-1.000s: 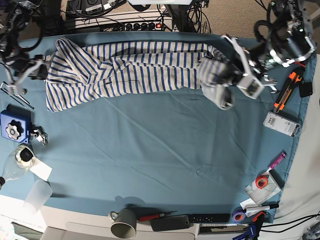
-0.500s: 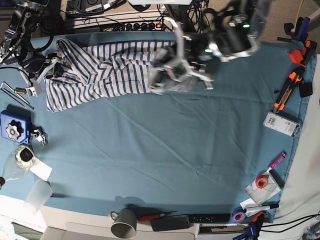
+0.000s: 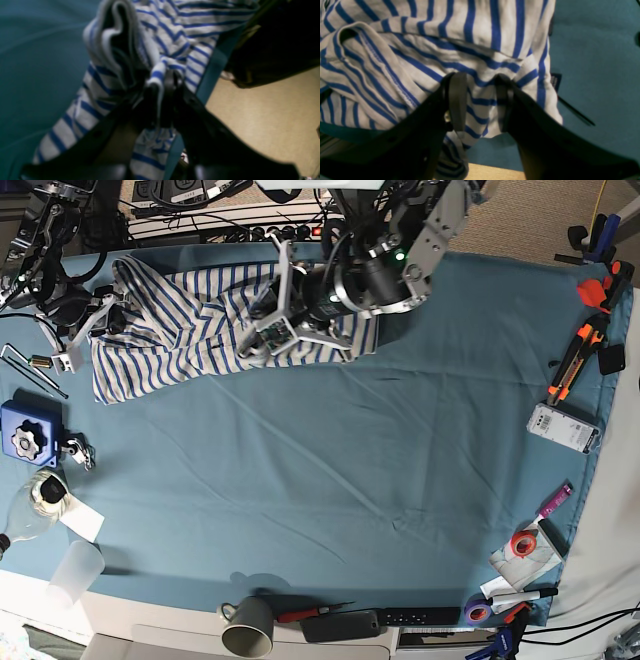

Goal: Fold the T-shirt properly
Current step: 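Carry the strip end in the left gripper toward the right gripper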

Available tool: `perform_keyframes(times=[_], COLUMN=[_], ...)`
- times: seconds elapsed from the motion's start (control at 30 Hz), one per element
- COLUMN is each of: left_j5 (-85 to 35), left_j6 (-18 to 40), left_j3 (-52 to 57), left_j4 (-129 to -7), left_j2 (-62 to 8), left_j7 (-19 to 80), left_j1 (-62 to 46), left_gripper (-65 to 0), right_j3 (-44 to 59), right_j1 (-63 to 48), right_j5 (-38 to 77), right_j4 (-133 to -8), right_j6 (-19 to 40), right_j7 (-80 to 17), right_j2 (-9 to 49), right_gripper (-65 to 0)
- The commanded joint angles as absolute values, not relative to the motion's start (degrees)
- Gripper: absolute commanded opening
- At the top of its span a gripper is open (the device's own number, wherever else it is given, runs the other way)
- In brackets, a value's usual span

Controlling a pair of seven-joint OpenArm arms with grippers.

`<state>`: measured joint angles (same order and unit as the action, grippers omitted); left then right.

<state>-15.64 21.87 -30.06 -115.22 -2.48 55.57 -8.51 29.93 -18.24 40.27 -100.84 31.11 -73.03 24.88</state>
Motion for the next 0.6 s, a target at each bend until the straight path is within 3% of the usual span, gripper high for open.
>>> perform_keyframes(times=[0.0,0.5,0.57], left_j5=[-16.47,-16.69,-17.28], left_j6=[21.87,23.38,25.32], left_j3=[-30.26,-30.37,-30.37], left_j4=[-115.39,-111.42,-111.42], left_j2=[-1.23,2.22,2.22], left_j7=[53.91,52.53,52.34], left_j1=[-7.49,-5.58,-5.56], left_gripper=[-65.0,-65.0,-50.7], right_j3=[30.37,30.37,30.37], right_j1=[-17.93,-17.93,-17.93], right_j5=[40.47,40.47,40.47], right_j4=[-101.58,-101.58,-101.58], right_j6=[31.03,31.03,31.03], right_j7=[-71.77,-71.48,-71.46], right_j2=[26.17,26.2,26.2], right_gripper=[-44.8,-44.8,-44.8])
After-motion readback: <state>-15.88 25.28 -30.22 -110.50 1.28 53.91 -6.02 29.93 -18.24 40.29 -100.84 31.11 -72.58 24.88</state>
